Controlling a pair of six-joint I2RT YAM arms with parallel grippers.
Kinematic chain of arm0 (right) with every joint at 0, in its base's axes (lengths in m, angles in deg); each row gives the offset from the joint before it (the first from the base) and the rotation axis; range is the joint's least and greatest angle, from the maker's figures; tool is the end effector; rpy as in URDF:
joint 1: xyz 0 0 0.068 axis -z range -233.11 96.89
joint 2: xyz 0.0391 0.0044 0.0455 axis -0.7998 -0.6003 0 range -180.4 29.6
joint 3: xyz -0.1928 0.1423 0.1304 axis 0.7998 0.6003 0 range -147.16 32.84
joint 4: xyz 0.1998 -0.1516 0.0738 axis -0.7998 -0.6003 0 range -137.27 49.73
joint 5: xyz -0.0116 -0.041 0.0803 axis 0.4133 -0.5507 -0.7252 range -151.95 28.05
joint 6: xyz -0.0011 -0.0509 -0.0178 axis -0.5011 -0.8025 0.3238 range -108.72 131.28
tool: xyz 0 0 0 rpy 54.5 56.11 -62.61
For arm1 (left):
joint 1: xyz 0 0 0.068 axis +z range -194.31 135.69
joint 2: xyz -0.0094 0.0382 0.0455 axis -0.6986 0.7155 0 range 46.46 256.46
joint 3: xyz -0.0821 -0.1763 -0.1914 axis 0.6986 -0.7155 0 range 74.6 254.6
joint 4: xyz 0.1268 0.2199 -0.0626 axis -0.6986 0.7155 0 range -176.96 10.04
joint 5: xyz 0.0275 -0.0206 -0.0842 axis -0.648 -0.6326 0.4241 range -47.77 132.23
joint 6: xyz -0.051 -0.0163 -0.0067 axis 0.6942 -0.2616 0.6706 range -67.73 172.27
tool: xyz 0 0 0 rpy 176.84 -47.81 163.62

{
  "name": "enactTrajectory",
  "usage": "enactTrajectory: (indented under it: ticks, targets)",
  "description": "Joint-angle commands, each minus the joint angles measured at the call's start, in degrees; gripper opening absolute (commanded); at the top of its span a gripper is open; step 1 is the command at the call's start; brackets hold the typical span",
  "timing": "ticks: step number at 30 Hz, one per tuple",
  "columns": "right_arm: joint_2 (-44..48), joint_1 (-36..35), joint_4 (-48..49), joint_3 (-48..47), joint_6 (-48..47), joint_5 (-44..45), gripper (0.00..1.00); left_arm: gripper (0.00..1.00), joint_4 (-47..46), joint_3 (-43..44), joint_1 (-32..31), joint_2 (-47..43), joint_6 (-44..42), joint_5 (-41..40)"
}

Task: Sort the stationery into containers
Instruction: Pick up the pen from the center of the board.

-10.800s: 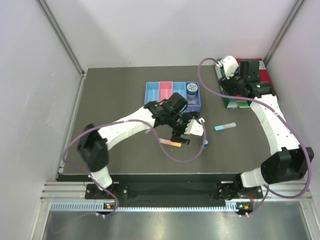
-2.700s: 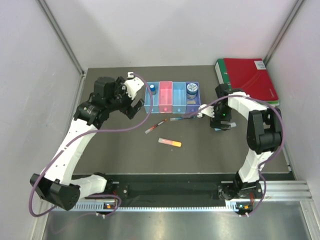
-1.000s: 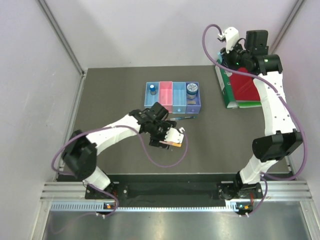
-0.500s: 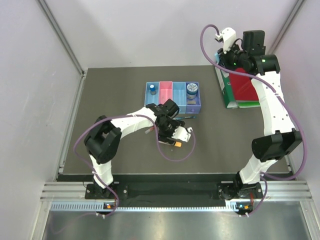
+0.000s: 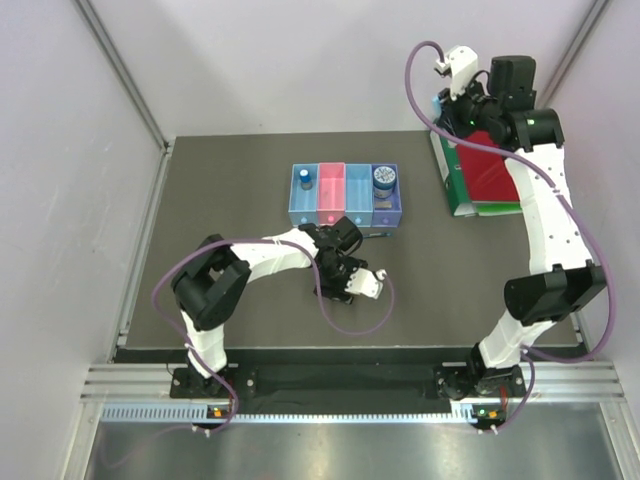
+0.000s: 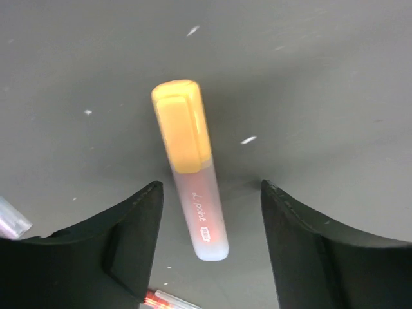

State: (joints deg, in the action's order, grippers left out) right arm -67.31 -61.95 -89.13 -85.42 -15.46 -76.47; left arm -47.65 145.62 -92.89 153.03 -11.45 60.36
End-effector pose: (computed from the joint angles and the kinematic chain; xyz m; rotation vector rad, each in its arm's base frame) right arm 0.3486 0.0633 0.4706 -0.7694 1.8839 0.0638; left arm 0.2283 -0.2756 0.1689 2.3694 1.5174 -0.3956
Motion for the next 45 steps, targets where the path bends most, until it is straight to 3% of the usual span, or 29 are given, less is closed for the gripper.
enactTrajectory:
  ticks: [1, 3, 8, 17, 24, 28, 36, 45]
  targets:
    - [3.83, -0.30, 2.54, -2.42, 1.08, -0.15, 0.10, 0.65, -3.80, 0.52, 0.06, 1.45, 2.46, -2.22]
    - [4.44, -0.30, 2.81, -1.98, 1.16, -0.15, 0.09, 0.55, -4.41, 0.96, -0.03, 2.33, 3.16, -2.66]
    - [5.93, -0.30, 3.68, -0.84, 1.52, 0.20, 0.10, 0.43, -3.63, 2.01, -0.38, 3.74, 4.40, -3.10]
    - [7.43, -0.30, 4.74, 1.18, 2.22, 0.73, 0.10, 0.00, -0.90, 3.33, -1.69, 4.44, 6.68, -3.28]
    - [8.66, -0.30, 4.91, 3.82, 1.43, 2.04, 0.10, 0.00, 1.03, 7.98, -1.87, 1.98, 14.67, -1.70]
    - [9.27, -0.30, 4.83, 5.75, 1.69, 2.74, 0.10, 0.00, 3.75, 15.26, -1.79, 1.19, 24.59, -2.13]
    - [11.03, -0.30, 6.15, 9.27, 2.83, 5.56, 0.10, 0.00, 3.32, 23.72, -0.91, -0.83, 41.98, -9.06]
    - [14.28, -0.12, 11.68, 15.41, 4.06, 12.94, 0.10, 0.00, 2.70, 29.69, 5.23, 0.92, 52.29, -15.58]
